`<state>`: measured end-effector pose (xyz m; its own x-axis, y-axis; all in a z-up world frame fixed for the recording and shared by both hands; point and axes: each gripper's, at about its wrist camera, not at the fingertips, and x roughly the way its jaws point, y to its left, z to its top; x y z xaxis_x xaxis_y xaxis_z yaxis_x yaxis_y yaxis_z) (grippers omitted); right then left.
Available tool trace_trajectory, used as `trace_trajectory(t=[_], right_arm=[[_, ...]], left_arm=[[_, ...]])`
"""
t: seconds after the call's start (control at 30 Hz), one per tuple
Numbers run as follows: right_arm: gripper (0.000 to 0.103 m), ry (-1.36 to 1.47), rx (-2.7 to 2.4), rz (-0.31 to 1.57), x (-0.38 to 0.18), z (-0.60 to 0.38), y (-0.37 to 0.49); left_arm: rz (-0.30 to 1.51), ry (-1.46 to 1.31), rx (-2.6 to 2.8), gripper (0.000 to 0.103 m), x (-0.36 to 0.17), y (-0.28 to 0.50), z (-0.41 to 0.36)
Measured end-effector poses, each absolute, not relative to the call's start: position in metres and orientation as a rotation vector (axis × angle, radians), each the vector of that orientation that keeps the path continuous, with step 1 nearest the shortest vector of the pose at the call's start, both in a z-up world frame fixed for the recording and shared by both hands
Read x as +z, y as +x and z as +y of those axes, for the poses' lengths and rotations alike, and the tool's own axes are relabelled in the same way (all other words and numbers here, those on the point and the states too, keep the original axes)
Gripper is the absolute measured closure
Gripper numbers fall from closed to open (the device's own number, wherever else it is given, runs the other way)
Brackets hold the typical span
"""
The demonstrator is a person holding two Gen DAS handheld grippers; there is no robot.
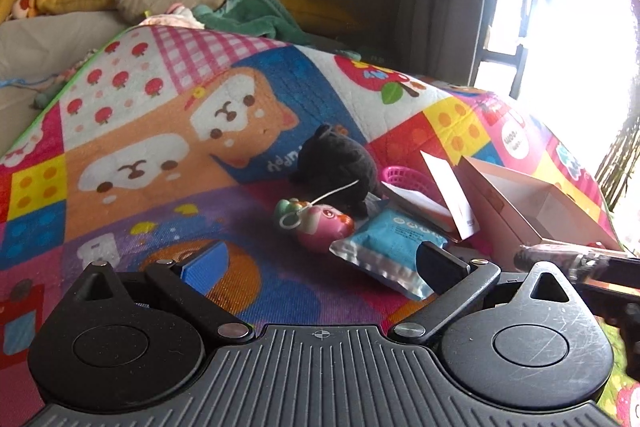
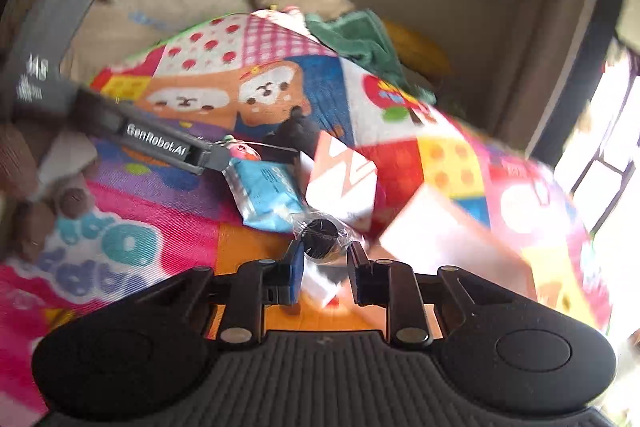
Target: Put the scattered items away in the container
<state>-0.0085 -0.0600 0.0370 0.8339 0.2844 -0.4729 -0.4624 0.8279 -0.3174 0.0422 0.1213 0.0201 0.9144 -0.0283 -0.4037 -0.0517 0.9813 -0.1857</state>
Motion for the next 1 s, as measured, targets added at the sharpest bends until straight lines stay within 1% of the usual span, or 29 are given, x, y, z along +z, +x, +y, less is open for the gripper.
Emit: trace_trajectory(t=[0.03,0.07,0.17,0.3,0.33,0.4,0.43,0.47,0.5,0.6,0.73,0.87,0.93,1.0], right_arm=[[0.089,-0.369,0.405,0.460,0.040,-0.075,-0.011],[0.092,-0.310,0.392,0.489,0.041,-0.089,-0.014],[0.092,-0.206,0.292,0.537,0.032,-0.127,-0.017],[0.092,-0.192,0.122,0.565,0.009,-0.162,-0.021],[0.089,-0.189,0.101,0.569,0.005,-0.169,-0.022],[0.079,-0.175,0.077,0.571,-0.002,-0.178,-0.023],[0.068,-0.163,0.071,0.565,-0.004,-0.181,-0.023],[0.059,-0.149,0.068,0.553,-0.005,-0.183,-0.023],[0.057,-0.135,0.068,0.541,-0.006,-0.183,-0.022],[0.055,-0.061,0.107,0.542,-0.001,-0.182,-0.017],[0.055,0.143,0.288,0.592,0.026,-0.175,0.001],[0.055,0.320,0.415,0.673,0.048,-0.149,0.046],[0.055,0.420,0.461,0.739,0.051,-0.134,0.074],[0.056,0.454,0.469,0.780,0.049,-0.113,0.096]], left_arm=[[0.419,-0.181,0.004,0.000,0.021,0.041,0.117],[0.424,-0.169,-0.008,0.000,0.021,0.040,0.113],[0.438,-0.135,-0.049,0.000,0.022,0.036,0.099],[0.461,-0.069,-0.120,0.000,0.024,0.031,0.074],[0.462,-0.043,-0.137,0.000,0.024,0.030,0.067],[0.455,0.009,-0.162,0.000,0.027,0.029,0.054],[0.446,0.033,-0.168,0.000,0.029,0.029,0.049],[0.432,0.065,-0.172,0.000,0.032,0.031,0.044],[0.415,0.107,-0.174,0.000,0.034,0.034,0.038],[0.409,0.185,-0.152,0.001,0.041,0.048,0.030],[0.428,0.086,-0.125,0.000,0.046,0.050,0.046],[0.474,0.050,-0.118,0.000,0.036,0.039,0.065],[0.481,0.029,-0.129,0.000,0.034,0.034,0.077],[0.471,-0.006,-0.125,0.000,0.034,0.031,0.089]])
